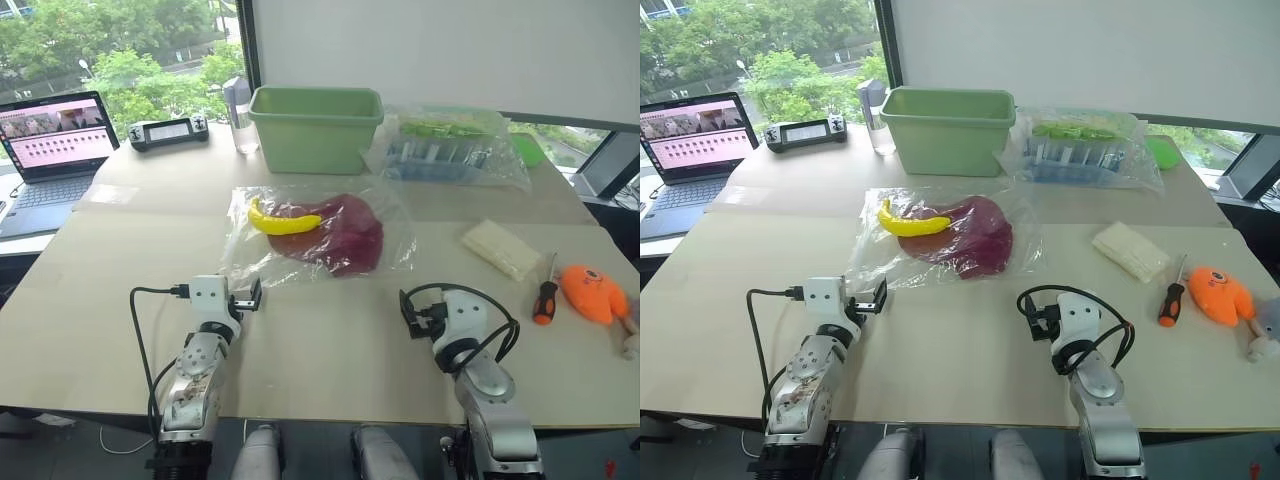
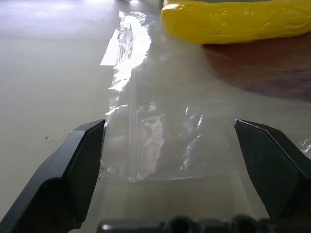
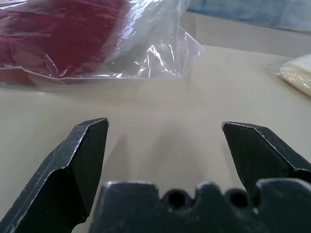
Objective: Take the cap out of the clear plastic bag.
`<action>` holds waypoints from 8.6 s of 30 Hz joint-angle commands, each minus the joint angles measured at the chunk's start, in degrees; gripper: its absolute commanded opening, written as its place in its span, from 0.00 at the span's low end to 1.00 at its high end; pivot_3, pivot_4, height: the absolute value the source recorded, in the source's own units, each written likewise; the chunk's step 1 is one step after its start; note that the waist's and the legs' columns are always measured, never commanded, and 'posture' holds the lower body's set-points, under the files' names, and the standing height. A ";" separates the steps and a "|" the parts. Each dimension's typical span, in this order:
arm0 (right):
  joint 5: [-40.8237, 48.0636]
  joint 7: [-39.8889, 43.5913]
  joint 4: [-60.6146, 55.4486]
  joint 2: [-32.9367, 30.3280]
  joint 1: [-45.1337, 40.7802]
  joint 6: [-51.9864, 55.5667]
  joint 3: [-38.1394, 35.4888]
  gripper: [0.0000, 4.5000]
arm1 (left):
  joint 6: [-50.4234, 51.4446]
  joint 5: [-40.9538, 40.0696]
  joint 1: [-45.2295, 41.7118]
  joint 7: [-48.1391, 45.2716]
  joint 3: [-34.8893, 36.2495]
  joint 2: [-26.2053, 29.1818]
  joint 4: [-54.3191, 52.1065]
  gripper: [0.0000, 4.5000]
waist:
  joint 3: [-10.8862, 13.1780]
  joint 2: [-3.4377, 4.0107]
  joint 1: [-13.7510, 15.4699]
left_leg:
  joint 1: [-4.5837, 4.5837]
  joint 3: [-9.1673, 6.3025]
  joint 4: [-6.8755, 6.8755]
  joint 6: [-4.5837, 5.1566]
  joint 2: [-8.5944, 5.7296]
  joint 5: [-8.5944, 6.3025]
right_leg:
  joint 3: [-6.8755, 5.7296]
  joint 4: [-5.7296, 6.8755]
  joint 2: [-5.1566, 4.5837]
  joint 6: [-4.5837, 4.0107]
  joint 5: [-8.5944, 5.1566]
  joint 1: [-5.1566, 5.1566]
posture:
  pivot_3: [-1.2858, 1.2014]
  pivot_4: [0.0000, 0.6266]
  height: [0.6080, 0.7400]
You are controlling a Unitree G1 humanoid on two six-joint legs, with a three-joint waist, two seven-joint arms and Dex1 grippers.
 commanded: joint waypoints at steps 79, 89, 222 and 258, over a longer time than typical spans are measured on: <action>20.90 13.42 -21.55 -22.99 -14.85 25.39 -4.70 1.00 | -16.00 25.69 -70.78 -25.76 -16.11 26.88 80.70 0.19 | 0.30 -0.51 -0.29 | -0.57 -0.16 0.33 0.42 -0.04 0.23 | -0.16 0.24 0.04 0.54 0.16 -0.30 | 0.52 0.24 0.98; 20.81 17.12 -15.78 -22.07 -21.62 23.49 -0.59 1.00 | -1.53 8.00 -61.02 -12.43 5.71 35.44 80.70 0.19 | 0.34 -0.58 0.49 | -0.38 -0.14 0.35 0.41 -0.06 0.23 | -0.21 0.55 -0.01 0.54 0.12 -0.24 | 0.52 0.24 0.98; 6.89 27.05 45.33 -21.30 -54.74 -16.56 1.52 1.00 | 24.61 -30.79 -23.84 -73.52 0.48 48.22 -0.27 1.00 | 1.10 -0.53 -0.99 | -0.32 0.00 -0.04 0.07 0.78 0.15 | -1.36 0.91 0.01 -0.58 -0.49 -0.18 | 0.52 0.24 0.98; -1.40 28.07 -3.44 -20.62 -34.95 5.32 21.06 0.01 | 35.85 -34.32 -40.18 -78.68 -6.06 40.95 1.97 1.00 | 1.11 -0.54 0.07 | -0.41 -0.01 0.40 0.15 0.85 0.18 | -1.37 1.04 0.09 -0.33 -0.61 -0.19 | 0.52 0.24 0.98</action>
